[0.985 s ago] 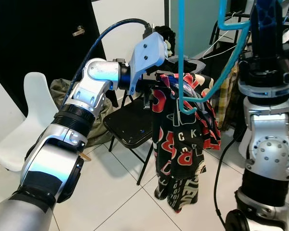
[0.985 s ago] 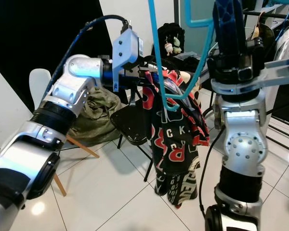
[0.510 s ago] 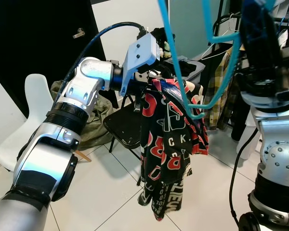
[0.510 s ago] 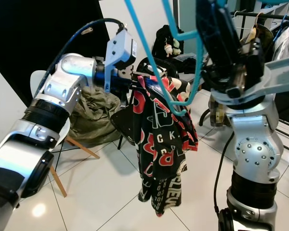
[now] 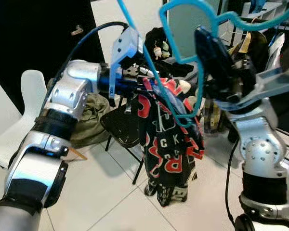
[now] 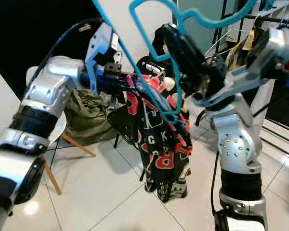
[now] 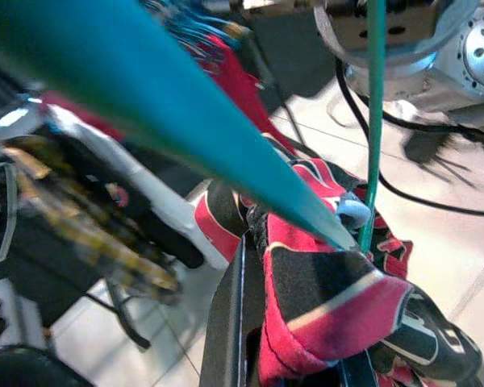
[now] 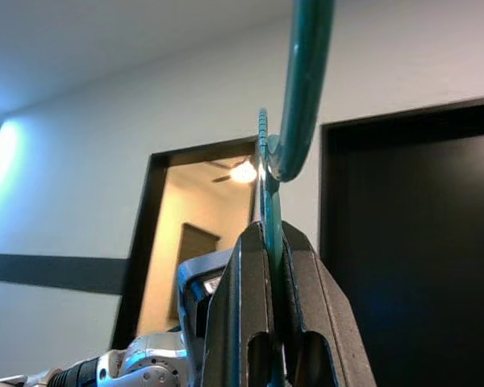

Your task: Hang hanger

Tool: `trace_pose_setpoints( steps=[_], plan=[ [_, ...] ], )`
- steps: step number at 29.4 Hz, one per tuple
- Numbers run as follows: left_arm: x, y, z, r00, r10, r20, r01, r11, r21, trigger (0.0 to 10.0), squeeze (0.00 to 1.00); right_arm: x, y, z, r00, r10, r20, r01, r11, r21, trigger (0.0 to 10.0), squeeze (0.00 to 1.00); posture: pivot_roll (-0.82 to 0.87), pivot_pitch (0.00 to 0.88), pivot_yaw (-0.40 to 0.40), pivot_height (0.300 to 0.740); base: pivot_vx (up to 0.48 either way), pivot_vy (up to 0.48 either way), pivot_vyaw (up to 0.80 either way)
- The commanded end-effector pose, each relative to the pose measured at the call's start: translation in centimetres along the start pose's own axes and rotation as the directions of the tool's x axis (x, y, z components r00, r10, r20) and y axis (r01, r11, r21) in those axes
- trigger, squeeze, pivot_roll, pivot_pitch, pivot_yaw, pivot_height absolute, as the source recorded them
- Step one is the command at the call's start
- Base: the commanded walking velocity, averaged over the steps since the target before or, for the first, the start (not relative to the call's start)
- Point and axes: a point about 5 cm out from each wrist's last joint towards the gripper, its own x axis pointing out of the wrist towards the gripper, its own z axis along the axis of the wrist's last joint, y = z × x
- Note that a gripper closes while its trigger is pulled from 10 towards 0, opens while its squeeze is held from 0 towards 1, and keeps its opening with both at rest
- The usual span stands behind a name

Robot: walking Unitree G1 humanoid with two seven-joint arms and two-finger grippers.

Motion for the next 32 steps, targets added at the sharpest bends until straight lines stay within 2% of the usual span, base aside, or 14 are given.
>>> trace_pose_setpoints(
  steps=[1,2,9,14,17,22,24,26,32],
  plan=[
    [-1.4,0.2,0.4,0.999,0.053,0.006,-0.053,0.999,0.005,10.0,0.00,0.9,0.2,-0.5,0.998,0.066,0.005,-0.066,0.997,0.033,10.0,0.00,-0.01,0.000,-0.019,0.740,0.000,0.000,0.00],
    [-1.8,0.0,0.3,0.998,0.067,0.002,-0.067,0.998,-0.002,10.0,0.00,1.2,0.2,-0.6,0.995,0.097,0.009,-0.097,0.994,0.048,10.0,0.00,0.02,0.000,-0.045,0.740,0.000,0.000,0.00],
    [-2.7,-0.5,0.2,0.996,0.086,-0.008,-0.086,0.996,-0.018,10.0,0.00,1.9,0.2,-1.0,0.986,0.168,0.007,-0.168,0.983,0.077,10.0,0.00,0.06,0.000,-0.077,0.740,0.000,0.000,0.00],
    [-4.4,-0.9,1.4,0.994,0.108,-0.007,-0.108,0.993,-0.037,10.0,0.00,2.4,0.7,-2.2,0.957,0.290,-0.027,-0.285,0.952,0.107,10.0,0.00,0.10,0.000,-0.106,0.740,0.000,0.000,0.00],
    [-4.5,-0.9,1.7,0.994,0.107,0.001,-0.107,0.993,-0.042,10.0,0.00,2.4,0.7,-2.3,0.954,0.299,-0.026,-0.295,0.950,0.105,10.0,0.00,0.10,0.000,-0.109,0.740,0.000,0.000,0.00],
    [-4.6,-1.2,2.6,0.995,0.089,0.046,-0.086,0.994,-0.064,10.0,0.00,2.6,0.5,-2.4,0.951,0.307,-0.019,-0.304,0.948,0.090,10.0,0.00,0.11,0.000,-0.110,0.740,0.000,0.000,0.00],
    [-4.5,-1.4,3.1,0.994,0.079,0.078,-0.073,0.994,-0.076,10.0,0.00,2.6,0.3,-2.6,0.953,0.304,-0.017,-0.302,0.950,0.083,10.0,0.00,0.11,0.000,-0.111,0.740,0.000,0.000,0.00],
    [-4.4,-1.6,4.3,0.986,0.064,0.156,-0.048,0.994,-0.102,10.0,0.00,2.5,0.1,-3.1,0.957,0.291,-0.017,-0.289,0.955,0.072,10.0,0.00,0.12,0.000,-0.114,0.740,0.000,0.000,0.00],
    [-4.5,-1.7,6.0,0.972,0.044,0.229,-0.015,0.992,-0.126,10.0,0.00,2.7,-0.3,-3.3,0.963,0.270,0.002,-0.270,0.962,0.044,10.0,0.00,0.14,0.000,-0.110,0.740,0.000,0.000,0.00]
  ],
)
